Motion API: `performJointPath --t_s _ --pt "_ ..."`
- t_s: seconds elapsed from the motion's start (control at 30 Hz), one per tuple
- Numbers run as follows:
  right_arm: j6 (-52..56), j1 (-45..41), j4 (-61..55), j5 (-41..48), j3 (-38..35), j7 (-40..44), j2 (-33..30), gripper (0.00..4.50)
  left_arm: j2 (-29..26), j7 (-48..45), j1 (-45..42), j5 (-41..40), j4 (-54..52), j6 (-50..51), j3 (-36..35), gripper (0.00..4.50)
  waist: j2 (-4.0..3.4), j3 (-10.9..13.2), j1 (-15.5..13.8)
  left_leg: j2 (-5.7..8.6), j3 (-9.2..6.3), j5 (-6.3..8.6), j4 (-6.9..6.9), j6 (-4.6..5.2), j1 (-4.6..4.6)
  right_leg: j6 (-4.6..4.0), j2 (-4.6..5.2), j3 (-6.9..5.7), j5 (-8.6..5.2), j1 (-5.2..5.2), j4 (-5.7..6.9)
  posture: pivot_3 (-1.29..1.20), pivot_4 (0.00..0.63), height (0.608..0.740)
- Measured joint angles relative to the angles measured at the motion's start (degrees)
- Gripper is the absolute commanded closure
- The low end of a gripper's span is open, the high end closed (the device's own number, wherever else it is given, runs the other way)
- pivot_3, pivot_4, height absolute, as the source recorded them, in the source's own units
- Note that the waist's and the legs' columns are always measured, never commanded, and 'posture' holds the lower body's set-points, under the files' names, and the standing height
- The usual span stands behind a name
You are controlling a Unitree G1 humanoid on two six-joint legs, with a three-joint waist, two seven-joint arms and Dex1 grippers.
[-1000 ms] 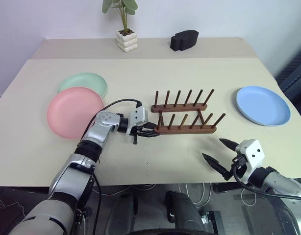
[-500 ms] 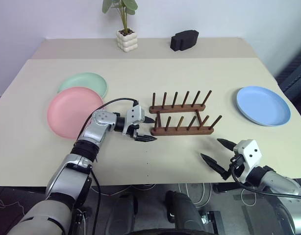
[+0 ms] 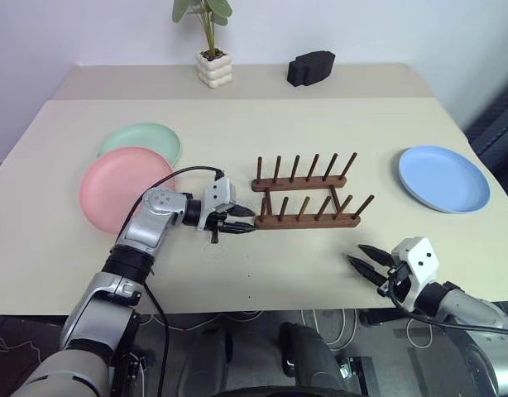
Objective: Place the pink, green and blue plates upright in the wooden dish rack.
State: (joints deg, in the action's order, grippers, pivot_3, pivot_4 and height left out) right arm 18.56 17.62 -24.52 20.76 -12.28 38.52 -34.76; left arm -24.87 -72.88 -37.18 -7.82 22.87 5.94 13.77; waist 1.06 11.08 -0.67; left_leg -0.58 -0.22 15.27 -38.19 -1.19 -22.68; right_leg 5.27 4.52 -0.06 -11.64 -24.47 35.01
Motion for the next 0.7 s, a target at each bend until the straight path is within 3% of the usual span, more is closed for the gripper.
performJointPath --t_s 0.4,0.7 --pt "2.06 -6.64 2.99 -6.3 4.98 -2.61 -0.1 4.47 -2.0 0.39 6.67 -1.61 -12.71 7.37 0.88 4.45 -0.02 0.0 0.0 -0.01 0.0 0.0 0.0 0.0 0.01 -0.03 -0.01 0.0 0.01 0.0 0.01 0.0 0.15 0.74" --pt "2.21 -12.19 7.63 -10.06 7.2 -5.01 0.04 4.47 1.92 6.97 8.37 2.24 -15.27 6.49 5.4 4.45 -0.02 0.0 0.01 0.02 -0.01 0.0 0.01 0.0 0.01 -0.04 -0.01 0.0 0.02 0.0 0.01 0.0 0.15 0.74"
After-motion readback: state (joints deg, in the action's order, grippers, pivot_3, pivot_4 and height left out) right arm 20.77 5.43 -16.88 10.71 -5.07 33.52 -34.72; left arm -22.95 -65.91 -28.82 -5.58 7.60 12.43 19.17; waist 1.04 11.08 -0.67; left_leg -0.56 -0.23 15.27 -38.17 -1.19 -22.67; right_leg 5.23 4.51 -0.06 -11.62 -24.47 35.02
